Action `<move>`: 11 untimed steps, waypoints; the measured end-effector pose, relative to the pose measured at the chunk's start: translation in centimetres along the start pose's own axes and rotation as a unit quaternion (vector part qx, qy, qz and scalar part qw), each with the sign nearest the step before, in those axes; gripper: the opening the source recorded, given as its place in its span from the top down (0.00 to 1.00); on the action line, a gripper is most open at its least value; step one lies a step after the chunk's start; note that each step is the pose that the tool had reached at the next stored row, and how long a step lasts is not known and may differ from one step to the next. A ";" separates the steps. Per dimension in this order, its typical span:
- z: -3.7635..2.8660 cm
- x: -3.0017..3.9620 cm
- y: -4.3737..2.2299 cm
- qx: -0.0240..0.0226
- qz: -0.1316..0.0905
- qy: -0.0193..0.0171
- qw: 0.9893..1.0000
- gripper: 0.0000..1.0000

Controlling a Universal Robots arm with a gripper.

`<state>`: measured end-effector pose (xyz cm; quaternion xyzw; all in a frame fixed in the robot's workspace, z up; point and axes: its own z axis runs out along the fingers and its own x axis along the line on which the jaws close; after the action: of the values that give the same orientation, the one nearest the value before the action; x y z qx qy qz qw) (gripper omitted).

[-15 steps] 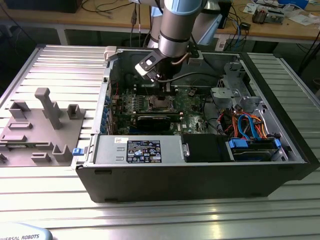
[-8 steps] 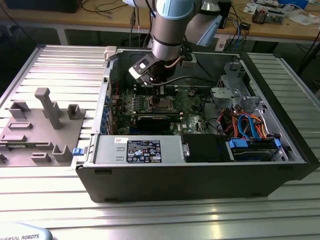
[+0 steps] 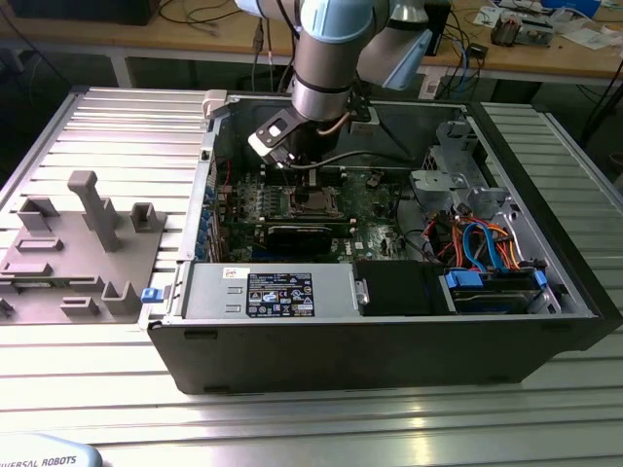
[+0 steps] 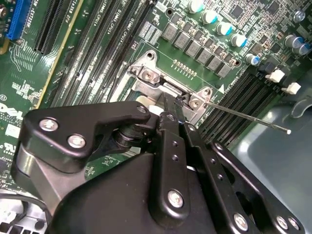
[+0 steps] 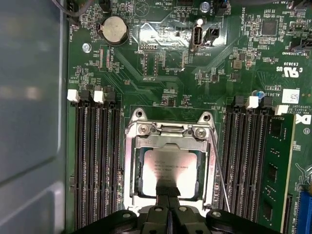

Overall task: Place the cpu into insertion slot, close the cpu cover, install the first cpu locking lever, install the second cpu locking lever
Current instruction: 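Close the cpu cover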

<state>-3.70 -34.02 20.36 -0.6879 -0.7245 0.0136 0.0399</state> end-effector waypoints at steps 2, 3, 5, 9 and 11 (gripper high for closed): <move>0.10 0.01 0.08 0.000 0.000 0.000 1.000 0.89; 0.10 0.00 0.14 0.000 0.000 0.000 1.000 0.89; 0.08 -0.01 0.29 0.000 0.000 0.000 1.000 0.89; -0.20 -0.03 1.05 0.000 0.000 0.001 1.000 0.89; -0.42 -0.03 1.29 0.000 0.000 0.001 1.000 0.89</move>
<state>-2.39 -34.00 20.69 -0.6879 -0.7246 0.0132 0.0406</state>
